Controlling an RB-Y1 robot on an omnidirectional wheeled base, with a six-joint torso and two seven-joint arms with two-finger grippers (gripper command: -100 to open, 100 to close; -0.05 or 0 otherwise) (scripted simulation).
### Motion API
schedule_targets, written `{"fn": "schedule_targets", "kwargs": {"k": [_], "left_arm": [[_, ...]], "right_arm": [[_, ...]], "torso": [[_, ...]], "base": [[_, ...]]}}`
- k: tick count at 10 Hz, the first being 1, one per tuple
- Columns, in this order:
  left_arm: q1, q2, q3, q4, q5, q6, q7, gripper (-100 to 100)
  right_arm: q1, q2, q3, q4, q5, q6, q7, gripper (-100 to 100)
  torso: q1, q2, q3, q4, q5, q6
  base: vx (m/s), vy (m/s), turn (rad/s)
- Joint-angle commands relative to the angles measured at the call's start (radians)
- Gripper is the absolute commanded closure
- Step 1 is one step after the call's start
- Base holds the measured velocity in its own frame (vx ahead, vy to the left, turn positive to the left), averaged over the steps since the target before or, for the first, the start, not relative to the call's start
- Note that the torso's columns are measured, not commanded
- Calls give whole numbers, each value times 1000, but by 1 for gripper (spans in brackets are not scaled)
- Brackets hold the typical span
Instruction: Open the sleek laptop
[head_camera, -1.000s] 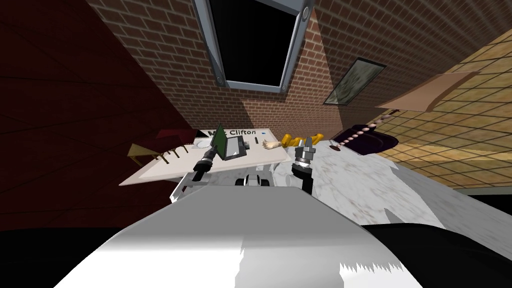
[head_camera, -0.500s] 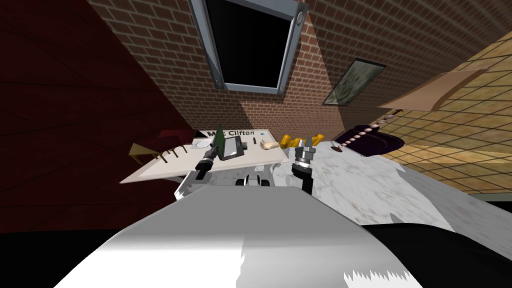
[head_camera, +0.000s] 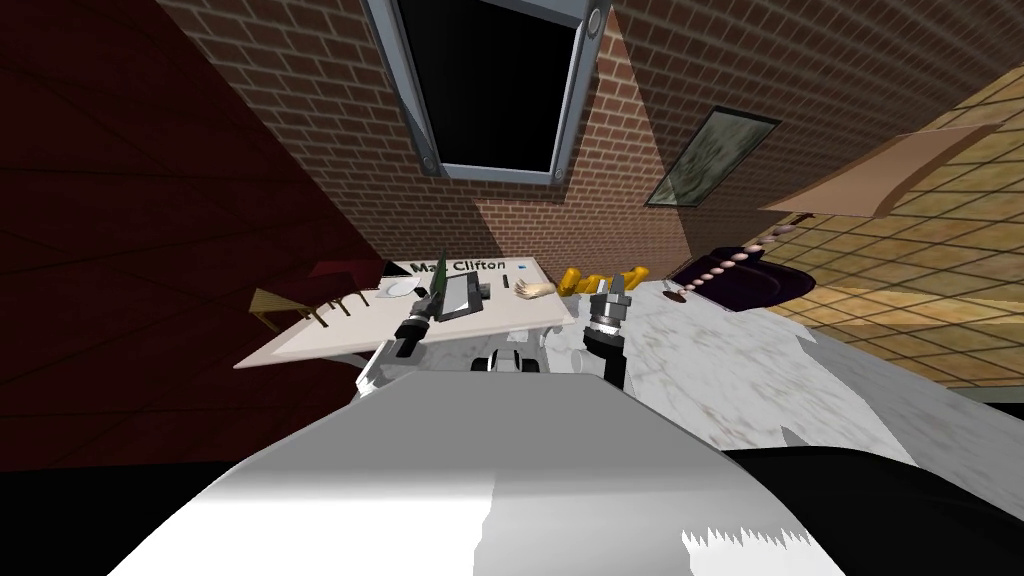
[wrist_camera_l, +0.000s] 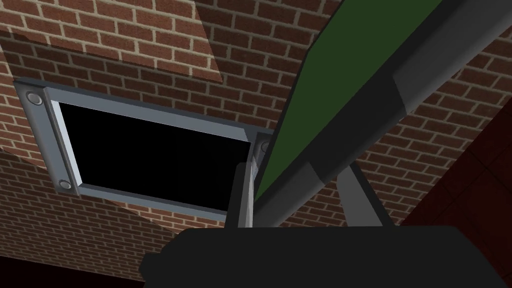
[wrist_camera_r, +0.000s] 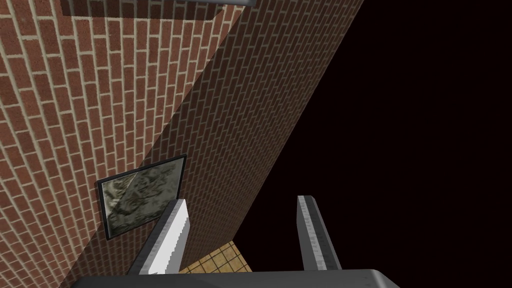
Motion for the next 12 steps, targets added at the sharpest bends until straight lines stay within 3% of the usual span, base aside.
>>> {"fn": "schedule_targets", "kwargs": {"k": [1,2,3,4,6,7,8,9,10,11,12], "left_arm": [[-10,-40,11,51,-43,-42,-63,100],[-22,-68,19,84,-74,-72,-101,100],[-22,-68,19,84,-74,-72,-105,100],[-34,-96,28,117,-105,-101,-147,100],[-34,-96,28,117,-105,-101,-147,100],[-46,-124,36,144,-136,-130,-189,100],[-46,-124,36,150,-136,-130,-189,100],[-58,-152,44,173,-166,-159,-232,100],[-58,-152,44,183,-166,-159,-232,100],[-70,-180,52,213,-197,-188,-274,100],[-70,-180,52,216,-197,-188,-274,100]], "right_arm": [[0,0,0,0,0,0,0,0],[0,0,0,0,0,0,0,0],[0,0,0,0,0,0,0,0],[0,0,0,0,0,0,0,0],[0,0,0,0,0,0,0,0],[0,0,0,0,0,0,0,0],[0,0,0,0,0,0,0,0],[0,0,0,0,0,0,0,0],[0,0,0,0,0,0,0,0],[0,0,0,0,0,0,0,0],[0,0,0,0,0,0,0,0]], "torso": [[-1,-1,0,-2,0,-1],[0,-3,-2,-2,0,-1],[1,-4,-2,-4,1,-2],[3,-5,-3,-5,2,-1],[4,-5,-3,-6,3,-3],[6,-5,-2,-5,3,-4],[6,-7,-3,-6,3,-4],[5,-6,-3,-8,4,-4],[5,-7,-4,-9,5,-3],[6,-8,-4,-8,4,-3],[5,-8,-4,-9,5,-4]], "base": [[24,-23,37],[26,-19,44],[18,-15,49],[25,-13,61],[13,-12,15],[11,-16,78],[25,-5,49],[26,-4,86],[12,-18,30],[20,-16,67],[21,-19,24]]}}
